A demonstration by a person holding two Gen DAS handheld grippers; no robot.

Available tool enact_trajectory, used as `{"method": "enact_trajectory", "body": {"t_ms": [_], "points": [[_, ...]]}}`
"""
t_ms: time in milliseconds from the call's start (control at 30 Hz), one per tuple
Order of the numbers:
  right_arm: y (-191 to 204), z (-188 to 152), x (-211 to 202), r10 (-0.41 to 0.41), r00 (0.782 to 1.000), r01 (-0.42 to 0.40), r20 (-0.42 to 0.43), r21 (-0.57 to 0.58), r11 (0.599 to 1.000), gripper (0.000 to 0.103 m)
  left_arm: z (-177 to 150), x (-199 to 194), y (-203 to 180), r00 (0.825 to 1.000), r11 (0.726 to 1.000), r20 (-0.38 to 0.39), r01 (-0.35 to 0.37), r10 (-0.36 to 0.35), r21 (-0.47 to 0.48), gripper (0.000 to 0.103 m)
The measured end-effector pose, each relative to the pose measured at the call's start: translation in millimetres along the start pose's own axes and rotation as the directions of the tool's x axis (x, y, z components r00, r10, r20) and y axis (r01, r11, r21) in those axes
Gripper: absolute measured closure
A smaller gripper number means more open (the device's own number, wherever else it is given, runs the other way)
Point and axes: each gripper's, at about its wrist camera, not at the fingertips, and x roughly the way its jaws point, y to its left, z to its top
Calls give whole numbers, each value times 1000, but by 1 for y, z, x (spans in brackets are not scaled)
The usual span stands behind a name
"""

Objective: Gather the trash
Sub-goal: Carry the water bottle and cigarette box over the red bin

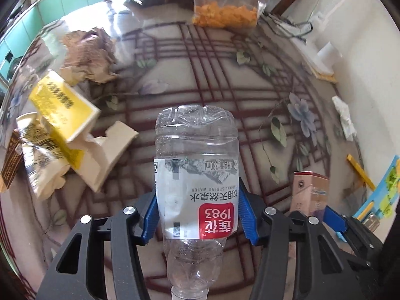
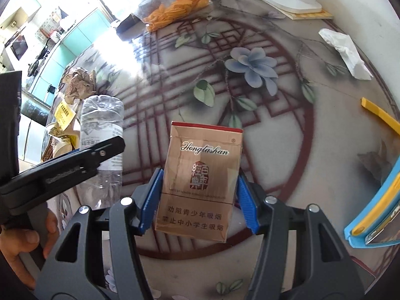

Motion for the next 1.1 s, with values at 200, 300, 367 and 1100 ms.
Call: {"method": "enact_trajectory", "body": {"t_ms": [200,300,367,1100], "points": [[18,1,-20,46,998,-44,45,-36,998,48,-10,-35,23,998,1000,54,-24,23,4,51],[32,1,-31,62,996,-57,62,-71,996,48,-23,-63,42,996,999,88,-30,31,-12,51],[41,-1,-37,69,995,-63,71,-93,994,48,-35,-80,53,994,999,107,-37,39,-18,51],[180,-57,-80,137,985,-89,102,-382,920,48,-147,-178,153,959,974,262,-44,103,-222,51]]}}
